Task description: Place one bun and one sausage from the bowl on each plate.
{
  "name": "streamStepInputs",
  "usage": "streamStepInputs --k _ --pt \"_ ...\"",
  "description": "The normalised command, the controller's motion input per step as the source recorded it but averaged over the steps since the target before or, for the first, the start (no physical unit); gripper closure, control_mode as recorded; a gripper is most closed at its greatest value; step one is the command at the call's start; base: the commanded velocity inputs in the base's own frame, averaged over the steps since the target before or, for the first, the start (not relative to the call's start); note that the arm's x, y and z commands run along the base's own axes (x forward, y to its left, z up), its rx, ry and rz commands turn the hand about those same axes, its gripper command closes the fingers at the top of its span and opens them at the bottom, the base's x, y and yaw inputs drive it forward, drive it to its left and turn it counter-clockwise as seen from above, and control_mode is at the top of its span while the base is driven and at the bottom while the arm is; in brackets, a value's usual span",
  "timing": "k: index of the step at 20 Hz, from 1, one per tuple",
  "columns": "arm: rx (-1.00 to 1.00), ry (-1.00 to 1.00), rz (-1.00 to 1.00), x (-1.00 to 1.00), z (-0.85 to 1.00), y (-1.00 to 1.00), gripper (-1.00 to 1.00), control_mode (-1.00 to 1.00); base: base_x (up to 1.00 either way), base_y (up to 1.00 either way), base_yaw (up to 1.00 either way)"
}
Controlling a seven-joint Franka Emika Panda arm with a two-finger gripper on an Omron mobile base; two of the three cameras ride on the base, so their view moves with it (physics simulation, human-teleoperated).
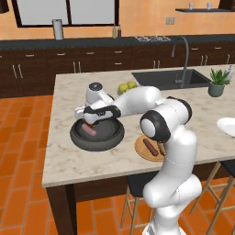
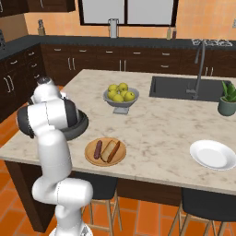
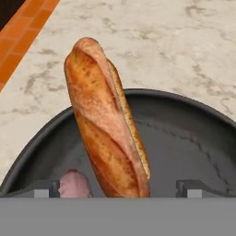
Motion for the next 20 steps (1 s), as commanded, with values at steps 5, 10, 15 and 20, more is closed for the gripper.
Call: streamStepInputs --k 5,10,15,20 --pt "0.00 0.00 0.00 0.16 -0.17 0.00 -1.00 -1.00 0.00 0.00 0.00" --pt "0.00 0.00 0.00 0.25 -0.09 0.00 -1.00 -1.00 0.00 0.00 0.00" --pt "0.00 0.00 0.00 0.13 -0.25 0.00 -1.00 -1.00 0.00 0.00 0.00" --pt "0.00 0.00 0.00 0.01 -0.17 0.00 -1.00 -1.00 0.00 0.00 0.00"
